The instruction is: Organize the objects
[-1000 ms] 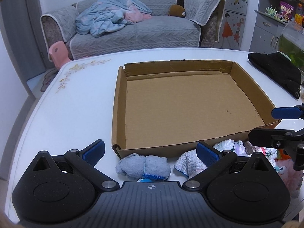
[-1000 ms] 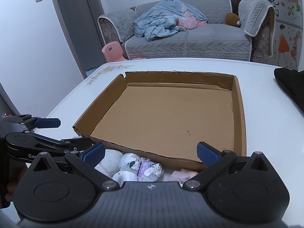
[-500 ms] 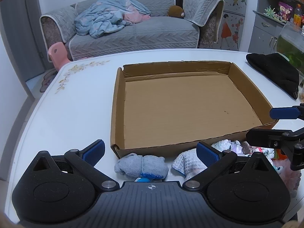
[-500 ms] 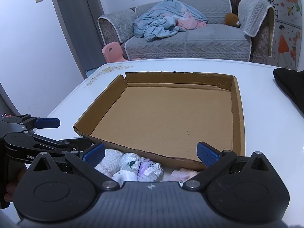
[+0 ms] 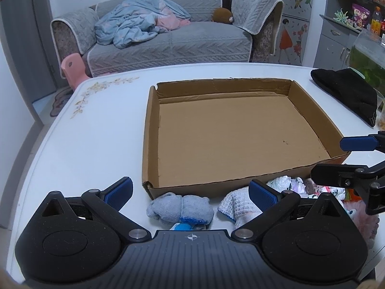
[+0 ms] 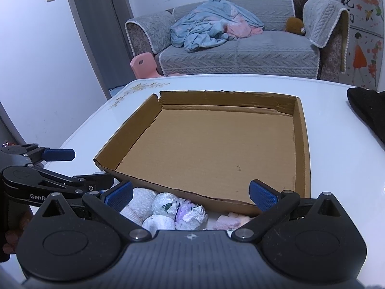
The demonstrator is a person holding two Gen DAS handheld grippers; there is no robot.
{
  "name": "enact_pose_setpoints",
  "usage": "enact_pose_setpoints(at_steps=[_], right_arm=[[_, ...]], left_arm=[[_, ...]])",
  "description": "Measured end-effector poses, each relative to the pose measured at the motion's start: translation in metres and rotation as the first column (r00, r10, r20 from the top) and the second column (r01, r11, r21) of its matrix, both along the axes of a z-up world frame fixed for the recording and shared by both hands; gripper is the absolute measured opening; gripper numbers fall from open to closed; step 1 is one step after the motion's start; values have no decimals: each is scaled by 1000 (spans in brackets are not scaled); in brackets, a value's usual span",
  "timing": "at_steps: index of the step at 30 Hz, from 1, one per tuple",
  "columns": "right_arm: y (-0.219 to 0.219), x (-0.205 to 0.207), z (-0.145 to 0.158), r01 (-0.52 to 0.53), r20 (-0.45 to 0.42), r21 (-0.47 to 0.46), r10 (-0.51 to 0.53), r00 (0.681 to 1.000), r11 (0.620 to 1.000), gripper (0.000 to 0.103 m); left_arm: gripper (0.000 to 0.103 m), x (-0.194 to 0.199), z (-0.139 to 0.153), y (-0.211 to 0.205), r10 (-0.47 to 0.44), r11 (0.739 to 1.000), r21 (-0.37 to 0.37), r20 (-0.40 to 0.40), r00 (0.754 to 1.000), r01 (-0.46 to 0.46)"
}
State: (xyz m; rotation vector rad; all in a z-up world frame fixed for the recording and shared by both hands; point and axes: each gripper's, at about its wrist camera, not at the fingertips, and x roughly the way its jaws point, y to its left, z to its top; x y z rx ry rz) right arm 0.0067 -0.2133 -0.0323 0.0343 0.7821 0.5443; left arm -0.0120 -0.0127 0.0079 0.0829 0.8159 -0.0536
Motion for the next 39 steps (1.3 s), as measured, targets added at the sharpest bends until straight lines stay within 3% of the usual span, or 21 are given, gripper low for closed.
enact_pose_setpoints(at_steps=[8,12,18,29,34,39], right_arm=[[-35,-3,4,56,26,-22,-55,998,998,103],[-60,-5,2,101,36,-27,-100,994,995,103],[-85,-13,-7,137,49,-69,-134,990,988,103],[-90,-14,-33,137,-5,-72,-138,990,988,103],[-83,-11,-40,96,-17,-92,-98,995,991,103],[-74,-5,-48,74,-46,-138,-81,996,988,102]], left_arm=[[102,-32,-7,51,118,993,-2,-28,993,-118],[102,-55,-13,73,184,981,-44,-54,981,-187],[102,-77,-21,74,175,973,-137,-80,981,-185],[103,-66,-55,85,202,943,-238,-146,968,-233],[102,-68,-55,97,256,950,-146,-152,955,-278],[102,-66,-53,108,287,946,-115,-145,947,-304]])
